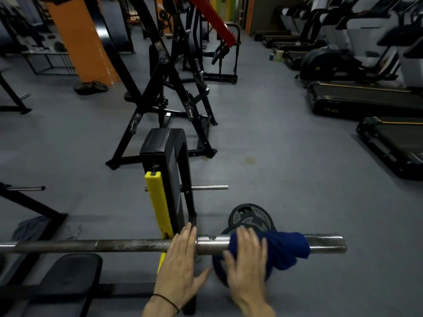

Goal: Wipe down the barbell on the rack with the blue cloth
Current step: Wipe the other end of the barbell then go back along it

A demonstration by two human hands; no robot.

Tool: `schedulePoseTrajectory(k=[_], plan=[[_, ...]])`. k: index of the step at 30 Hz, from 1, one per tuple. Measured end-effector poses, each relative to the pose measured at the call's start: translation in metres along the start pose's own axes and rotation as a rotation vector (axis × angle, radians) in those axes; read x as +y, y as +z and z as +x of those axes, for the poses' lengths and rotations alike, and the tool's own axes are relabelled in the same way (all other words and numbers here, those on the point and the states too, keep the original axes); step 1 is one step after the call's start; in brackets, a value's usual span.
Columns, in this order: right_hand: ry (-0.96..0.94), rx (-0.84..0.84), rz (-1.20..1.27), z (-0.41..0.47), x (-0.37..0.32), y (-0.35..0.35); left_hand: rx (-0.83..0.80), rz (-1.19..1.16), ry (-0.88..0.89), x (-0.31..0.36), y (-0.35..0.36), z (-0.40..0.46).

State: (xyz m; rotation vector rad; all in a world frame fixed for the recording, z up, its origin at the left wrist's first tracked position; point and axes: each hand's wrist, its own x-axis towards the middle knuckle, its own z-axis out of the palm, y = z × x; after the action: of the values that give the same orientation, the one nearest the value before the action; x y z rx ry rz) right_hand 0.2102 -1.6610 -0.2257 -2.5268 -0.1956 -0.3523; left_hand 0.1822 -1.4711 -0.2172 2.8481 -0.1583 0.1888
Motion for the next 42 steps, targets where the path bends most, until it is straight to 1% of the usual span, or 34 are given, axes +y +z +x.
schedulePoseTrajectory(k=[1,3,4,5,6,7,8,10,11,12,13,14,16,17,18,19,20,22,24,25,26,28,30,31,33,35,37,38,39,40,42], plan=[[-0.062,-0.036,0.003,-0.004,-0.019,0.011,0.013,-0.009,0.006,-0.001,0.001,-0.001],[-0.294,-0.157,-0.084,-0.008,-0.036,0.019,0.018,-0.002,0.021,-0.002,0.002,-0.001],[-0.394,-0.197,-0.11,-0.004,-0.028,0.015,0.014,0.004,0.027,-0.002,0.002,-0.002],[-0.432,-0.217,-0.113,0.001,-0.014,0.008,0.017,0.007,0.03,-0.003,0.003,-0.002],[-0.434,-0.222,-0.115,0.004,0.003,0.0,0.027,0.01,0.028,-0.004,0.003,-0.001],[-0.403,-0.182,-0.13,0.008,0.022,-0.008,0.036,0.016,0.021,-0.003,0.002,0.0],[-0.33,-0.114,-0.129,0.009,0.037,-0.017,0.047,0.025,0.016,-0.002,0.002,0.0],[-0.114,-0.029,-0.04,0.01,0.047,-0.025,0.089,0.037,0.019,0.0,0.001,0.002],[-0.022,-0.008,-0.011,0.01,0.041,-0.02,0.107,0.038,0.022,0.001,0.002,0.003],[0.027,0.016,-0.017,0.009,0.027,-0.009,0.12,0.039,0.029,0.001,0.004,0.003],[0.028,0.023,-0.026,0.007,0.009,0.002,0.127,0.038,0.036,0.001,0.005,0.002],[-0.024,-0.002,-0.027,0.003,-0.009,0.01,0.138,0.041,0.045,0.0,0.006,0.002],[-0.25,-0.107,-0.105,-0.006,-0.029,0.015,0.14,0.044,0.057,0.001,0.007,0.001],[-0.372,-0.147,-0.159,-0.003,-0.025,0.007,0.131,0.048,0.054,0.003,0.006,0.0],[-0.443,-0.157,-0.188,0.002,-0.014,-0.003,0.126,0.052,0.046,0.004,0.005,0.001],[-0.463,-0.152,-0.193,0.005,0.002,-0.012,0.116,0.053,0.035,0.004,0.004,0.002],[-0.438,-0.129,-0.182,0.008,0.021,-0.02,0.108,0.054,0.022,0.004,0.004,0.003],[-0.293,-0.041,-0.128,0.008,0.049,-0.032,0.091,0.072,0.002,0.005,0.001,0.003],[-0.103,-0.025,-0.074,0.006,0.041,-0.027,0.088,0.081,-0.014,0.007,0.0,0.002],[-0.049,-0.02,-0.079,0.004,0.026,-0.015,0.092,0.073,-0.015,0.007,0.001,0.001],[-0.055,-0.022,-0.095,0.0,0.007,-0.002,0.105,0.06,-0.007,0.007,0.002,0.001],[-0.215,-0.092,-0.143,-0.005,-0.029,0.015,0.129,0.049,0.032,0.002,0.004,0.001],[-0.437,-0.146,-0.243,-0.002,-0.03,0.008,0.111,0.078,0.068,-0.001,0.006,0.001],[-0.483,-0.153,-0.252,0.001,-0.017,-0.002,0.096,0.079,0.069,-0.001,0.006,0.0],[-0.46,-0.127,-0.211,0.004,0.02,-0.021,0.081,0.079,0.045,0.0,0.005,0.002],[-0.296,-0.046,-0.174,0.002,0.05,-0.034,0.083,0.077,0.016,0.002,0.004,0.002],[-0.093,-0.021,-0.134,0.002,0.039,-0.026,0.114,0.072,0.015,0.003,0.004,0.003],[-0.033,-0.019,-0.139,0.002,0.02,-0.013,0.129,0.071,0.022,0.002,0.004,0.004],[-0.038,-0.039,-0.137,0.002,-0.004,-0.002,0.145,0.07,0.034,0.001,0.005,0.004],[-0.102,-0.076,-0.146,0.0,-0.026,0.007,0.153,0.071,0.047,0.001,0.006,0.003],[-0.3,-0.19,-0.23,-0.003,-0.046,0.011,0.14,0.092,0.07,-0.001,0.007,0.002]])
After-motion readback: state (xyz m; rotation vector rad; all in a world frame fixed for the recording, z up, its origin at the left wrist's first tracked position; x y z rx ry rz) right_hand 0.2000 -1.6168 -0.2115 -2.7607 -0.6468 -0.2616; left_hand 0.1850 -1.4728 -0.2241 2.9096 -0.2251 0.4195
